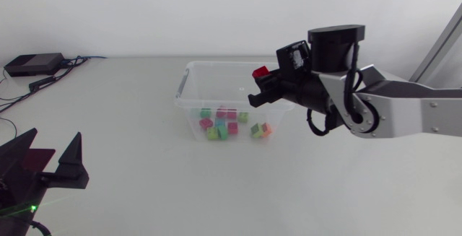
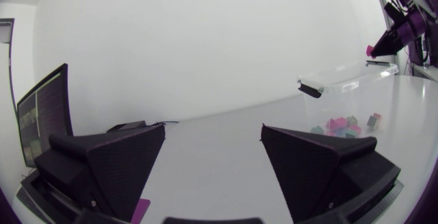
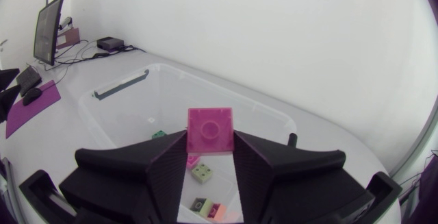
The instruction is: Pick up the duplo bricks and place them in the container
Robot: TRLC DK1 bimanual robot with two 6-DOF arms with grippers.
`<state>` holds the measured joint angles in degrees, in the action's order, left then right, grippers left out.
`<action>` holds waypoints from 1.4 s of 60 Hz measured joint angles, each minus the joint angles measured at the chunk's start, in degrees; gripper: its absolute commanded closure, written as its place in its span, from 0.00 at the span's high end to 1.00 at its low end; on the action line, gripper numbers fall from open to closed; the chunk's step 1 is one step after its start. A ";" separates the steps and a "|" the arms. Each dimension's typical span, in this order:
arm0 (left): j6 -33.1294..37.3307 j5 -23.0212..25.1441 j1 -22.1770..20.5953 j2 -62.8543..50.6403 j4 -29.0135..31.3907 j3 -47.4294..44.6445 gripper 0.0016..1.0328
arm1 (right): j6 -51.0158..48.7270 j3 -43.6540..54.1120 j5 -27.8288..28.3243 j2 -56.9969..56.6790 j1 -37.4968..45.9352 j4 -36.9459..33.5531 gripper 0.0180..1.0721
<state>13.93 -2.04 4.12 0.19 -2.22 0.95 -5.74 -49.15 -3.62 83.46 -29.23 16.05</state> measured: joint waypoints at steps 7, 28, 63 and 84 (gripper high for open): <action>-4.00 0.00 -0.42 0.00 0.22 0.00 0.95 | 0.00 -0.92 -2.69 4.26 -0.81 1.75 0.90; -7.78 0.00 0.24 0.00 1.70 -0.02 0.95 | -1.20 -0.07 -6.58 -5.18 -0.31 0.92 0.96; -7.74 0.00 0.39 0.00 2.01 -0.02 0.95 | -7.61 18.69 -6.67 -48.61 15.54 -11.67 0.96; -8.24 0.24 -0.52 0.00 2.29 -0.02 0.95 | -5.44 29.59 -3.26 -64.00 20.76 -14.80 0.96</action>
<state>5.69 -1.80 3.60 0.19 0.08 0.93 -11.18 -19.55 -6.87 19.46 -8.47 1.26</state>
